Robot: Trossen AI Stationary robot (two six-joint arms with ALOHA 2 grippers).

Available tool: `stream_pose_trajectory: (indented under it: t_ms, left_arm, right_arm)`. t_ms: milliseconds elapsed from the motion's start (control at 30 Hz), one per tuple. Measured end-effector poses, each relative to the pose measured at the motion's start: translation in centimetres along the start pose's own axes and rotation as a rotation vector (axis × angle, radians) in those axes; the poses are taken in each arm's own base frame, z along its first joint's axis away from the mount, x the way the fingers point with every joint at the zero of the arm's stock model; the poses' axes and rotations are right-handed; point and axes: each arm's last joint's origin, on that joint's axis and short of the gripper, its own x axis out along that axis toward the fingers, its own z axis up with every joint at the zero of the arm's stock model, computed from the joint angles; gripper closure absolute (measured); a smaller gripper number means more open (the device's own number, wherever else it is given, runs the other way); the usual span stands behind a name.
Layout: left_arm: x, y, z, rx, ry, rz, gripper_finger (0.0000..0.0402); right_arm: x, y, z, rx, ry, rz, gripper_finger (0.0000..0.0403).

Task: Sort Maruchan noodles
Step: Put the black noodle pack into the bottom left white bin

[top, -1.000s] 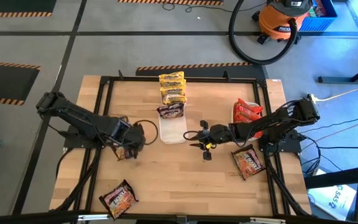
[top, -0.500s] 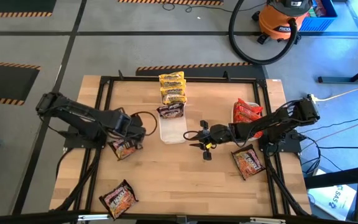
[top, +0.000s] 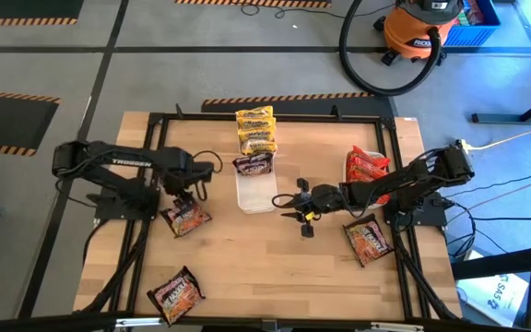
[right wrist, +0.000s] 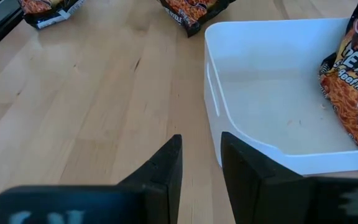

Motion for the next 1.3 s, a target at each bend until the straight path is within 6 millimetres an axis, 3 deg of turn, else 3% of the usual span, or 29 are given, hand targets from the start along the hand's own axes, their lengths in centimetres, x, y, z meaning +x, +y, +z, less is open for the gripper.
stream_pose_trajectory:
  t_ms: [133, 333, 600, 800, 1033, 1233, 1300]
  left_arm:
    - [1.3, 0.9, 0.6, 0.011, 0.036, -0.159, 0.0177]
    - [2.6, 1.6, 0.7, -0.004, 0.049, -0.229, 0.0175]
    - [3.5, 1.3, 0.2, 0.063, 0.133, -0.485, 0.0175]
    - [3.2, 0.2, 1.2, 0.148, 0.032, -0.621, 0.0175]
    - [3.1, -1.3, 1.2, 0.228, -0.013, -0.648, 0.0175]
    - [3.4, -2.0, 0.8, 0.268, -0.056, -0.505, 0.0175]
    - [3.4, -2.3, 0.5, 0.314, -0.025, -0.563, 0.0175]
  right_arm:
    - [0.0, 0.0, 0.0, -0.002, -0.001, 0.0, 0.0313]
    - [0.0, 0.0, 0.0, -0.003, -0.001, 0.001, 0.0313]
    - [0.0, 0.0, 0.0, -0.003, -0.001, 0.0, 0.0313]
    - [0.0, 0.0, 0.0, -0.003, -0.001, 0.0, 0.0313]
    - [0.0, 0.0, 0.0, -0.004, -0.001, 0.0, 0.0313]
    - [0.0, 0.0, 0.0, -0.003, -0.001, 0.0, 0.0313]
    - [0.0, 0.0, 0.0, -0.003, -0.001, 0.0, 0.0313]
